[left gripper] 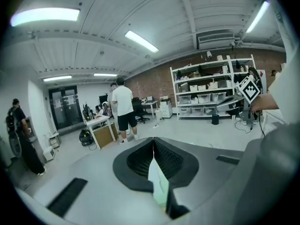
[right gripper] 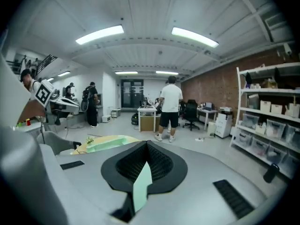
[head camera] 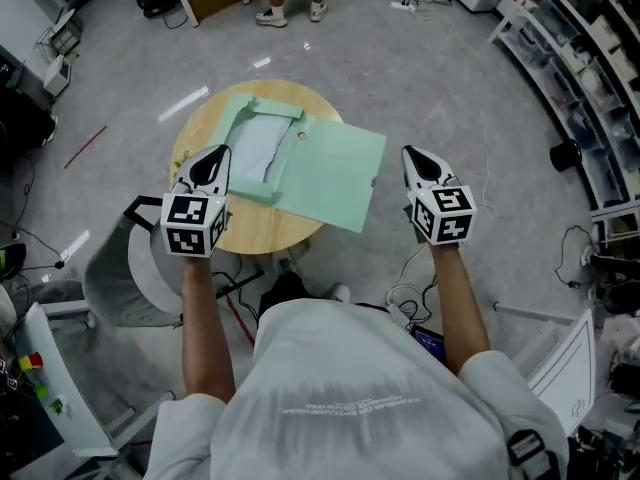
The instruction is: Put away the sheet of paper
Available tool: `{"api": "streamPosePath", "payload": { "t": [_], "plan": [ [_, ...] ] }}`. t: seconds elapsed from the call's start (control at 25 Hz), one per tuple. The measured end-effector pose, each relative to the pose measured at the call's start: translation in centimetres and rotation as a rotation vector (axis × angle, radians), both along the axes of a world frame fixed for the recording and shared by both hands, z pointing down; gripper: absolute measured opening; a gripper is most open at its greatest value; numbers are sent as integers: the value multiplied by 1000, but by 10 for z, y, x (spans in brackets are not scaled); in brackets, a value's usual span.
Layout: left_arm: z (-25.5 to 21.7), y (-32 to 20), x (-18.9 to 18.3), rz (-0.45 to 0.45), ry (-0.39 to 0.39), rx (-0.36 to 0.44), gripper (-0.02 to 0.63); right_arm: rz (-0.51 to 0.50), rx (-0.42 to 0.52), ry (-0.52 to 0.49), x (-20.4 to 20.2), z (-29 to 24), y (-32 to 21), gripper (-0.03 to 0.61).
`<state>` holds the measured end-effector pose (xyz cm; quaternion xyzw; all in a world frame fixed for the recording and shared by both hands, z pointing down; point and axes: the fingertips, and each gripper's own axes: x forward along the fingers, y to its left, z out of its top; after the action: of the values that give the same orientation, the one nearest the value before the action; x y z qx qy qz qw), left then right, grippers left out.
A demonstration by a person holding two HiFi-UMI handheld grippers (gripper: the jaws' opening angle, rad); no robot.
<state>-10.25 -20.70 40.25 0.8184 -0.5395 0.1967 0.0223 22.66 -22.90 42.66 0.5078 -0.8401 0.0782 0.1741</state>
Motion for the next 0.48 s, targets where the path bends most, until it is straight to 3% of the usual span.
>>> {"api": "streamPosePath", "payload": {
  "t": [0.16,0.48],
  "plan": [
    [-39,27,24,7,-18,95,20,-100,108,36,-3,-56,25,28],
    [-98,78,49,26,-22,208,20,-231,282,37,-23,-146,71,28]
  ]
}}
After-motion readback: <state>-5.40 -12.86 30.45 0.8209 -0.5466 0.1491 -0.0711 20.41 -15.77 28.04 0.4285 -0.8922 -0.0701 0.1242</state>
